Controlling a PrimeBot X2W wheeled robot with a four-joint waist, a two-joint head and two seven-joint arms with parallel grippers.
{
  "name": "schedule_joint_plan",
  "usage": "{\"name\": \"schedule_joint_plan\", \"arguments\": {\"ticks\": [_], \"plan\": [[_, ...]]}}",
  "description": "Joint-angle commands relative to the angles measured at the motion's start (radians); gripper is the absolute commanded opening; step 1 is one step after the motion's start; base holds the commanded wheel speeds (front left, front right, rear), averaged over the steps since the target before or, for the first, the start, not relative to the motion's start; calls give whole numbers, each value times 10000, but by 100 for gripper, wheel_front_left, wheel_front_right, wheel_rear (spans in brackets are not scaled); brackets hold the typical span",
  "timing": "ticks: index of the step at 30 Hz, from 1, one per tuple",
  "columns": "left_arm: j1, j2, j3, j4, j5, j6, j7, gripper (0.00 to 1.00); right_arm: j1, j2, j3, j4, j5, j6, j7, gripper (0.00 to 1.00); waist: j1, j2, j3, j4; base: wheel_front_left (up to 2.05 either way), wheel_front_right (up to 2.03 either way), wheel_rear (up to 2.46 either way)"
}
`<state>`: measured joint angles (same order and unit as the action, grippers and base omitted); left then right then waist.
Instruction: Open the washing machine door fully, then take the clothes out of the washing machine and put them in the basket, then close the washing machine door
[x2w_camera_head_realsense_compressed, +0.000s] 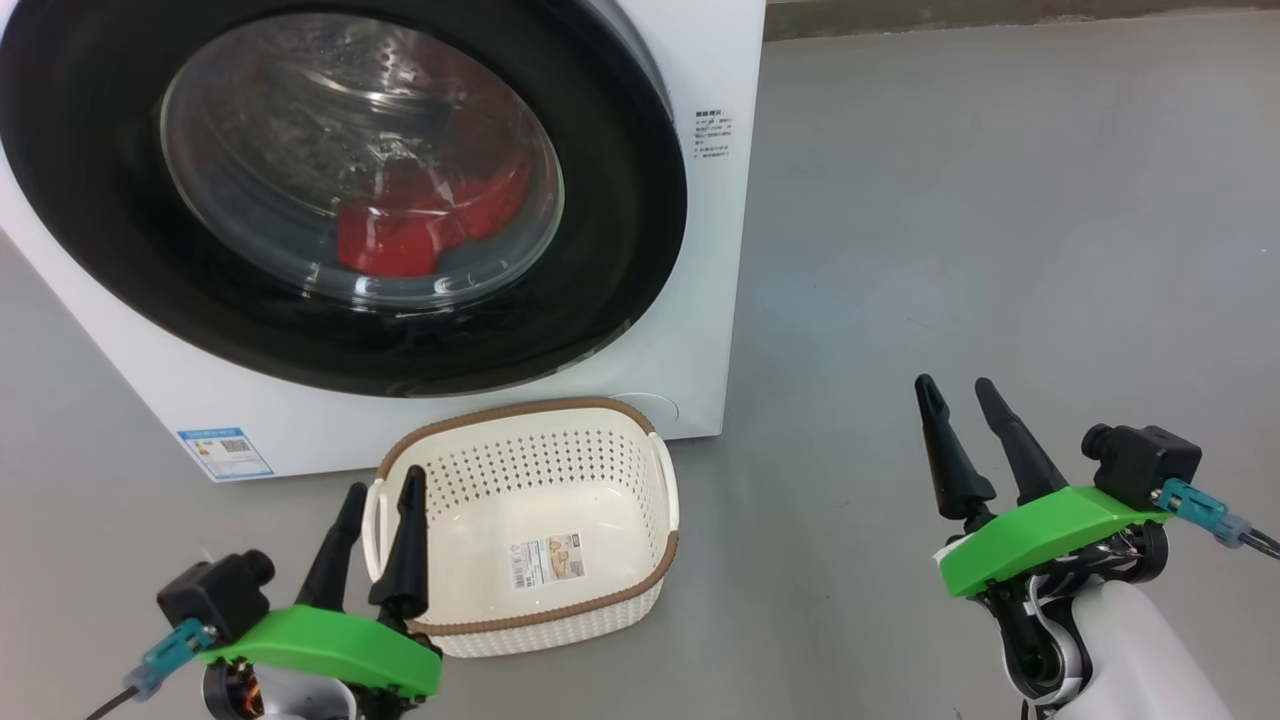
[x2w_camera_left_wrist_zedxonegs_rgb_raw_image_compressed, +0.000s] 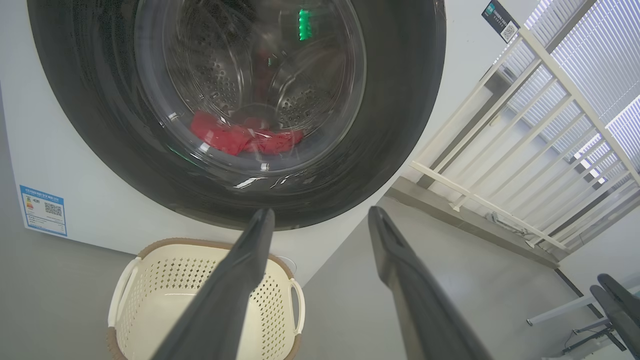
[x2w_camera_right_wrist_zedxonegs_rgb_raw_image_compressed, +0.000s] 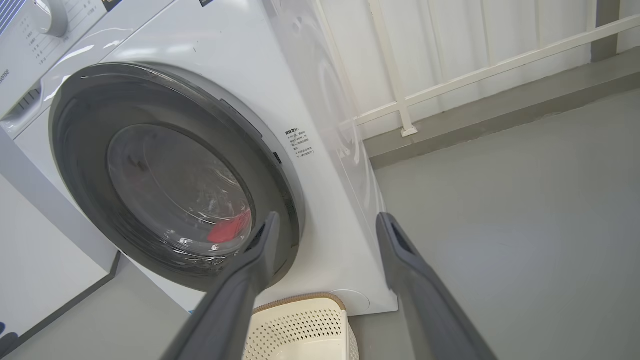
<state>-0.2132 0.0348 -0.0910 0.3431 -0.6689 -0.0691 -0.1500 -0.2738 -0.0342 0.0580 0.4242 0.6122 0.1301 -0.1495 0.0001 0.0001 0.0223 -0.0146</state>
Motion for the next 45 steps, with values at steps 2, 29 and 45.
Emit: {"name": "schedule_joint_plan", "arguments": {"ticks": [2,29,45], "plan": [[-551,108,182,-172,463,118,-184,100,-593,-82,280,-181,-447,4,-196,100,-1,-1,-1,-6,0,0,0],[-1176,148,-227,-53,3140,295,-983,100,-1412,-149,878,-19,-3431,6,-990,100,-1,-1,-1,-18,0,0,0],[-1256,155,-363,105,3410,364,-1117,100,-1543,-160,1029,224,-3941,6,-1123,100,-1,-1,-29,-1,0,0,0]]}}
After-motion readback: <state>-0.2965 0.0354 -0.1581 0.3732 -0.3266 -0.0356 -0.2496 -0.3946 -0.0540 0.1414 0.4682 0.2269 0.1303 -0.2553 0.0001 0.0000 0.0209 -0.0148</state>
